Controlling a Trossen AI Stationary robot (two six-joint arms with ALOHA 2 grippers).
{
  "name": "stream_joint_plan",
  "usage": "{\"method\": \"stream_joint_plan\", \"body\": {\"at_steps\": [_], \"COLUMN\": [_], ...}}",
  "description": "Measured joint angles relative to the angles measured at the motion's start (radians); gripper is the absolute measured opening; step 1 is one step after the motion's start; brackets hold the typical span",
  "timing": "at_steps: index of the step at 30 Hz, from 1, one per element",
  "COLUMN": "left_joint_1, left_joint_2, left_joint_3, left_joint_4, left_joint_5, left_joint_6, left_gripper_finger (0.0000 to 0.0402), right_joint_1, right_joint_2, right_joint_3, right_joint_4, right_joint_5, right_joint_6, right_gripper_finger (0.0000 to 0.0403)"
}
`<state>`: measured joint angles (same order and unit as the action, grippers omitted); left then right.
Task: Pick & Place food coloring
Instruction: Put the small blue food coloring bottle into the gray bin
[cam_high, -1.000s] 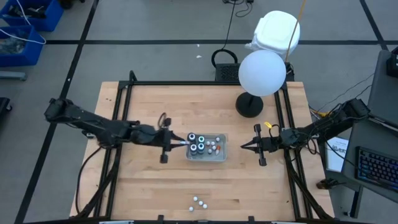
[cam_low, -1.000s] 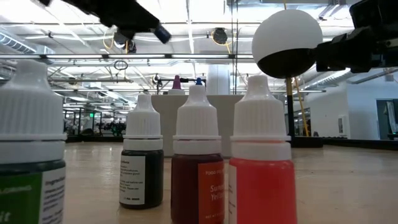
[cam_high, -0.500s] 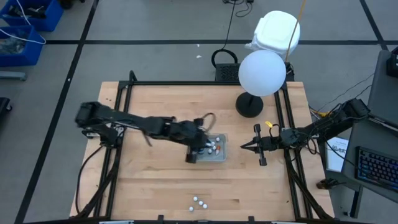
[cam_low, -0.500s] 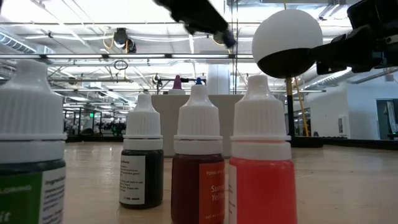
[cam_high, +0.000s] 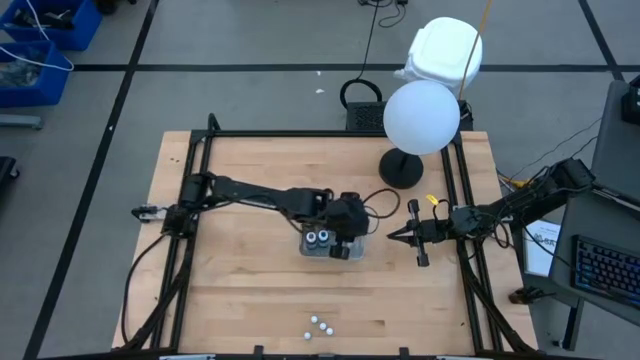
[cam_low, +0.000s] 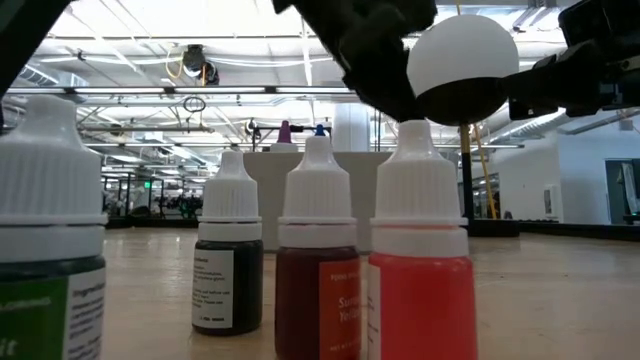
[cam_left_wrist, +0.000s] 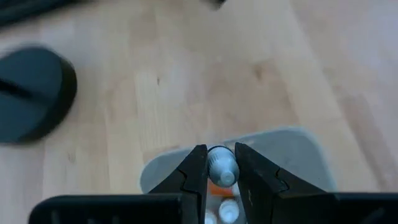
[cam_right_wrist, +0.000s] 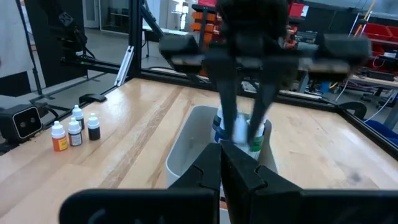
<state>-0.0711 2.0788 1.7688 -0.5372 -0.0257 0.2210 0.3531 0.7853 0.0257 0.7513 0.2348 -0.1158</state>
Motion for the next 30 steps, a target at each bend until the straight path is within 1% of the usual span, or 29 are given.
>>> {"method": "stream_joint_plan", "body": {"at_steps": [4, 8, 14, 16, 30], "left_joint_1": [0.017, 0.034, 0.045, 0.045, 0.042], "left_joint_2": [0.062, 0.083, 0.092, 0.101, 0.157], "left_joint_3": [0.067, 0.085, 0.081, 0.081, 0.081], "left_joint_4": [-0.075, -0.087, -0.117, -0.097, -0.090], "left_joint_5": [-0.008, -0.023, -0.027, -0.027, -0.027], "left_joint_6": [-0.014, -0.015, -0.031, -0.029, -0.040], "left_gripper_finger": [0.0069, 0.0069, 0.0069, 0.0069, 0.0069], "right_joint_1": [0.000, 0.000, 0.000, 0.000, 0.000], "right_joint_2": [0.000, 0.000, 0.000, 0.000, 0.000], "right_joint_3": [0.000, 0.000, 0.000, 0.000, 0.000], "right_joint_4": [0.000, -0.006, -0.008, -0.015, -0.019], "right_joint_5": [0.000, 0.000, 0.000, 0.000, 0.000], "right_joint_6": [0.000, 0.000, 0.000, 0.000, 0.000], "right_gripper_finger": [0.0000, 0.0000, 0.0000, 0.0000, 0.0000]}}
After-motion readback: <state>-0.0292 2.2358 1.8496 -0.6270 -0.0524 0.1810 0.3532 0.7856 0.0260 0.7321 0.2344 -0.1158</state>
